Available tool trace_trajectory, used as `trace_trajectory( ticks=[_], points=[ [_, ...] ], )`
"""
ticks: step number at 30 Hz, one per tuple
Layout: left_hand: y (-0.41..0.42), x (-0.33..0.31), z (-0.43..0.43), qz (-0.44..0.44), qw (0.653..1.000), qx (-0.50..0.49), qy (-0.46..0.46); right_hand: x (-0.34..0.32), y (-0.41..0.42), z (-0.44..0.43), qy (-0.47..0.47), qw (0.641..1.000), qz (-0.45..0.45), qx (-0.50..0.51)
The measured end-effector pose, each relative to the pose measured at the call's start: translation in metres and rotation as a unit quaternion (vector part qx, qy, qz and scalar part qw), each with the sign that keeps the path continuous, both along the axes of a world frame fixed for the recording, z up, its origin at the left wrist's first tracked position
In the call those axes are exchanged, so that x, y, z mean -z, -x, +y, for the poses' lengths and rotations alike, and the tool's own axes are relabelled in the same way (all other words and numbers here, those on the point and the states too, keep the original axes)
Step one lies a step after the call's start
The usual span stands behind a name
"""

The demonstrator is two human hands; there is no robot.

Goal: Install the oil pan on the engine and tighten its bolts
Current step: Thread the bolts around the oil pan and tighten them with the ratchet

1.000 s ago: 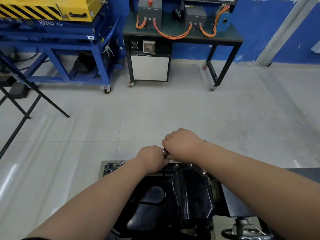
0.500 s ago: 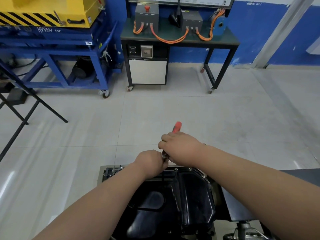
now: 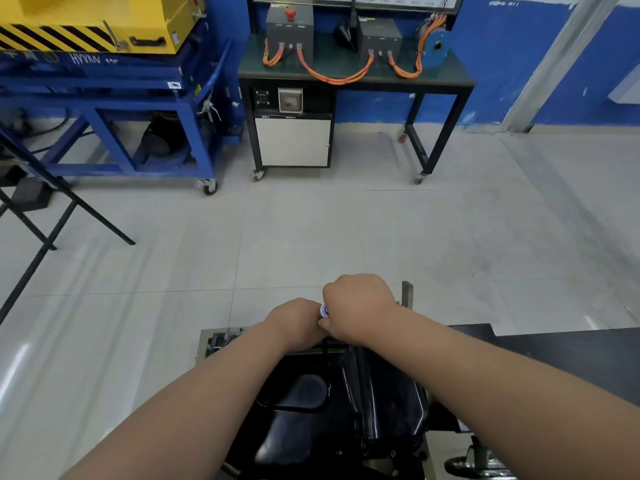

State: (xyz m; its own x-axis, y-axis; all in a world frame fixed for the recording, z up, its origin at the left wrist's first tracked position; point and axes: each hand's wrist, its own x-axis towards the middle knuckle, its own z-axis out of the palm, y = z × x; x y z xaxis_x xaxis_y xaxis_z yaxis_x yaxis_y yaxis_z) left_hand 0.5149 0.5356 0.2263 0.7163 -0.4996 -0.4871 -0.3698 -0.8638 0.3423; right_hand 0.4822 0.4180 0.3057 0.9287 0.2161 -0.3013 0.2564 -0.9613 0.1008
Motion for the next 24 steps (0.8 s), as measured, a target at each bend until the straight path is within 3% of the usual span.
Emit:
trace_trajectory(
  ticks=[6, 9, 11, 15, 18, 21, 24],
  points=[
    [-0.003, 0.007, 0.025, 0.096, 0.978, -0.140, 0.122, 0.002, 0.005, 0.013, -0.035, 0.994, 0.034, 0.094],
    [-0.001, 0.004, 0.027, 0.186, 0.918, -0.268, 0.227, 0.003, 0.007, 0.015, -0.050, 0.993, 0.038, 0.099],
    [0.002, 0.004, 0.029, 0.228, 0.862, -0.347, 0.292, 0.000, 0.006, 0.011, -0.044, 0.996, 0.049, 0.060],
    [0.003, 0.007, 0.036, 0.280, 0.799, -0.392, 0.360, -0.009, -0.002, -0.002, 0.044, 0.987, 0.009, -0.153],
    [0.001, 0.011, 0.045, 0.305, 0.763, -0.414, 0.392, -0.009, 0.001, -0.004, 0.048, 0.986, -0.010, -0.161],
    [-0.002, 0.018, 0.050, 0.310, 0.742, -0.430, 0.411, -0.002, 0.006, -0.002, 0.038, 0.993, -0.009, -0.112],
    [-0.006, 0.023, 0.054, 0.291, 0.751, -0.447, 0.389, 0.007, 0.009, -0.003, 0.006, 0.997, -0.025, -0.072]
  ],
)
